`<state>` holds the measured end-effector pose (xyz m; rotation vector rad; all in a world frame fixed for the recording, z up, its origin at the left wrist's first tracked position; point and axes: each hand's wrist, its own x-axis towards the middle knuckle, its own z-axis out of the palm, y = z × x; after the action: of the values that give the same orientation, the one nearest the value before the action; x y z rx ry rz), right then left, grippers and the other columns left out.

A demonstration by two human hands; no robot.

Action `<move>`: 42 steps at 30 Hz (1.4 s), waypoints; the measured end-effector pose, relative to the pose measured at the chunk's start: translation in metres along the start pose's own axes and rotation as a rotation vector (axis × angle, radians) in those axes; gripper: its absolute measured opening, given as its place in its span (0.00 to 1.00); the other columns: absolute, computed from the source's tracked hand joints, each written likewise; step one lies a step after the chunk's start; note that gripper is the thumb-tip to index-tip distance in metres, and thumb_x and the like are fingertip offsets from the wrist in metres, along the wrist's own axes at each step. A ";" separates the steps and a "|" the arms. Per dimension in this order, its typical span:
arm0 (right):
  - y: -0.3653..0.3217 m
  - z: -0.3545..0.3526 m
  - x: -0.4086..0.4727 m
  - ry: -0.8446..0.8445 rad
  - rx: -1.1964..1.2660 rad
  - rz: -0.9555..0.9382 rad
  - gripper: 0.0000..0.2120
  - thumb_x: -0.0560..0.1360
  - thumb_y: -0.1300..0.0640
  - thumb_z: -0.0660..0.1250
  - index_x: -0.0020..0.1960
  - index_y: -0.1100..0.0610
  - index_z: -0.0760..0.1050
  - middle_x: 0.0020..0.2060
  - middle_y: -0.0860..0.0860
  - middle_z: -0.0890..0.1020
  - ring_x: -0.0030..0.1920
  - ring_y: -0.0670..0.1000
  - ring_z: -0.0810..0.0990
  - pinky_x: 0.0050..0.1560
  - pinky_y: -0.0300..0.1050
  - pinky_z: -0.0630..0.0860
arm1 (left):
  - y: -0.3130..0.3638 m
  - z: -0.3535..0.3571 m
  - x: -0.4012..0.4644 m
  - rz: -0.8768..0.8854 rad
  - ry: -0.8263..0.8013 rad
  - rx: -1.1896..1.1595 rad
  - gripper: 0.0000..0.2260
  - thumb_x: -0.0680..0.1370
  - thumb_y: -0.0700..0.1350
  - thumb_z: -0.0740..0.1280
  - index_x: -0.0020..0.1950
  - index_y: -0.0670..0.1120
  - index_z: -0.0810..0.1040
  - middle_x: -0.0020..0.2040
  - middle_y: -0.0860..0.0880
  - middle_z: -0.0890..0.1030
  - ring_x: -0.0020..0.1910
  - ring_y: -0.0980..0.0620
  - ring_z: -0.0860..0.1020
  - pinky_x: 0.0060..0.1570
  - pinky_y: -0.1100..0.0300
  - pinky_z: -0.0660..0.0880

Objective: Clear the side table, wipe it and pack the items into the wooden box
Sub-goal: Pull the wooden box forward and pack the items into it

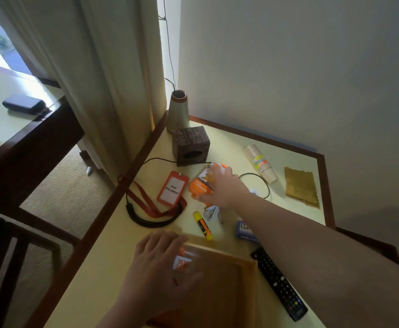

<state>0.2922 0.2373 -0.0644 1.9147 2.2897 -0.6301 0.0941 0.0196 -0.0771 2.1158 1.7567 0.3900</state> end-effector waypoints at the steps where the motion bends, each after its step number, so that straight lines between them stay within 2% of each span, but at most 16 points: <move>1: -0.002 0.003 0.004 -0.008 -0.038 -0.009 0.52 0.64 0.25 0.73 0.78 0.41 0.51 0.71 0.55 0.66 0.69 0.60 0.70 0.61 0.61 0.78 | -0.001 0.001 0.000 -0.003 -0.001 -0.001 0.36 0.73 0.79 0.58 0.73 0.59 0.74 0.67 0.61 0.75 0.71 0.54 0.70 0.75 0.46 0.65; 6: -0.003 0.013 0.019 -0.038 -0.179 0.009 0.54 0.61 0.26 0.74 0.77 0.43 0.52 0.72 0.59 0.64 0.71 0.65 0.66 0.67 0.68 0.70 | -0.003 0.005 0.000 -0.005 0.014 -0.003 0.35 0.73 0.79 0.60 0.72 0.60 0.74 0.65 0.61 0.76 0.69 0.54 0.72 0.74 0.46 0.66; 8: 0.000 0.016 0.022 -0.033 -0.190 0.003 0.53 0.61 0.29 0.75 0.77 0.43 0.52 0.75 0.61 0.61 0.75 0.69 0.60 0.71 0.71 0.65 | -0.003 0.006 0.000 -0.004 0.012 0.000 0.34 0.73 0.78 0.60 0.71 0.60 0.75 0.65 0.60 0.76 0.68 0.54 0.73 0.73 0.45 0.67; 10: 0.003 0.016 0.025 -0.029 -0.186 -0.005 0.53 0.63 0.32 0.77 0.78 0.44 0.52 0.80 0.64 0.54 0.80 0.72 0.50 0.74 0.73 0.58 | -0.003 0.006 0.000 -0.007 0.004 0.002 0.34 0.73 0.79 0.60 0.72 0.60 0.74 0.66 0.61 0.76 0.69 0.54 0.72 0.74 0.45 0.67; 12: 0.005 0.015 0.027 -0.045 -0.161 -0.012 0.54 0.64 0.34 0.79 0.79 0.44 0.52 0.82 0.64 0.49 0.81 0.72 0.45 0.75 0.74 0.54 | -0.003 0.006 0.000 -0.013 -0.002 0.005 0.35 0.73 0.79 0.59 0.73 0.61 0.73 0.67 0.61 0.75 0.71 0.54 0.70 0.75 0.45 0.64; 14: 0.006 0.015 0.028 -0.077 -0.125 -0.015 0.55 0.63 0.36 0.81 0.78 0.44 0.53 0.81 0.62 0.53 0.81 0.70 0.50 0.75 0.74 0.59 | -0.002 0.006 0.000 -0.015 0.004 0.006 0.36 0.72 0.79 0.59 0.73 0.61 0.73 0.67 0.61 0.74 0.71 0.54 0.70 0.76 0.46 0.63; 17: 0.006 0.016 0.025 -0.047 -0.110 -0.051 0.54 0.61 0.35 0.81 0.77 0.41 0.54 0.74 0.57 0.64 0.76 0.63 0.62 0.71 0.68 0.69 | -0.001 0.004 0.001 -0.011 0.007 0.011 0.36 0.72 0.80 0.59 0.73 0.61 0.72 0.67 0.61 0.74 0.71 0.54 0.69 0.76 0.47 0.62; 20: 0.004 0.013 0.020 -0.017 -0.072 -0.099 0.54 0.60 0.35 0.80 0.76 0.37 0.52 0.70 0.53 0.68 0.72 0.58 0.66 0.68 0.63 0.72 | 0.000 0.003 0.000 -0.006 0.012 0.018 0.36 0.72 0.80 0.58 0.73 0.61 0.72 0.68 0.61 0.74 0.71 0.55 0.69 0.76 0.46 0.63; 24: -0.001 -0.002 0.013 0.022 -0.069 -0.148 0.52 0.62 0.30 0.78 0.77 0.36 0.52 0.70 0.53 0.66 0.71 0.56 0.65 0.65 0.59 0.72 | 0.001 0.002 0.001 -0.005 0.020 0.019 0.35 0.73 0.80 0.57 0.72 0.60 0.74 0.67 0.60 0.75 0.70 0.55 0.70 0.75 0.51 0.61; 28: -0.007 -0.029 -0.004 -0.015 -0.024 -0.175 0.50 0.63 0.27 0.76 0.77 0.33 0.55 0.68 0.52 0.66 0.69 0.54 0.65 0.65 0.58 0.74 | 0.002 -0.001 0.000 0.017 0.043 -0.004 0.34 0.74 0.79 0.58 0.70 0.58 0.76 0.65 0.59 0.77 0.68 0.53 0.73 0.73 0.45 0.68; 31: -0.009 -0.047 -0.030 -0.026 0.015 -0.233 0.49 0.62 0.25 0.75 0.76 0.31 0.55 0.66 0.51 0.67 0.67 0.52 0.65 0.62 0.54 0.74 | 0.003 -0.001 -0.002 0.022 0.059 -0.001 0.35 0.74 0.79 0.59 0.69 0.56 0.77 0.65 0.57 0.78 0.67 0.52 0.74 0.71 0.45 0.69; 34: -0.009 -0.061 -0.061 -0.035 0.013 -0.292 0.49 0.62 0.24 0.74 0.76 0.30 0.54 0.66 0.51 0.67 0.66 0.52 0.67 0.61 0.52 0.75 | 0.003 -0.003 -0.002 0.011 0.034 0.034 0.38 0.73 0.80 0.57 0.72 0.57 0.75 0.68 0.58 0.76 0.70 0.52 0.72 0.74 0.46 0.66; 37: -0.007 -0.073 -0.090 -0.070 0.010 -0.313 0.49 0.62 0.24 0.75 0.76 0.28 0.54 0.67 0.50 0.67 0.67 0.52 0.66 0.62 0.52 0.75 | 0.007 -0.005 -0.003 -0.002 0.020 0.050 0.38 0.72 0.78 0.60 0.74 0.57 0.73 0.70 0.58 0.75 0.73 0.52 0.69 0.76 0.48 0.62; 42: -0.002 -0.074 -0.151 -0.057 0.076 -0.314 0.49 0.62 0.27 0.77 0.75 0.27 0.55 0.68 0.50 0.66 0.69 0.52 0.64 0.68 0.51 0.70 | 0.006 -0.012 -0.002 -0.077 -0.020 -0.155 0.31 0.76 0.67 0.64 0.77 0.57 0.71 0.75 0.56 0.70 0.77 0.51 0.63 0.76 0.48 0.63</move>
<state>0.3360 0.1248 0.0533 1.5519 2.5865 -0.8010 0.0942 0.0181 -0.0633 1.9328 1.7314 0.4664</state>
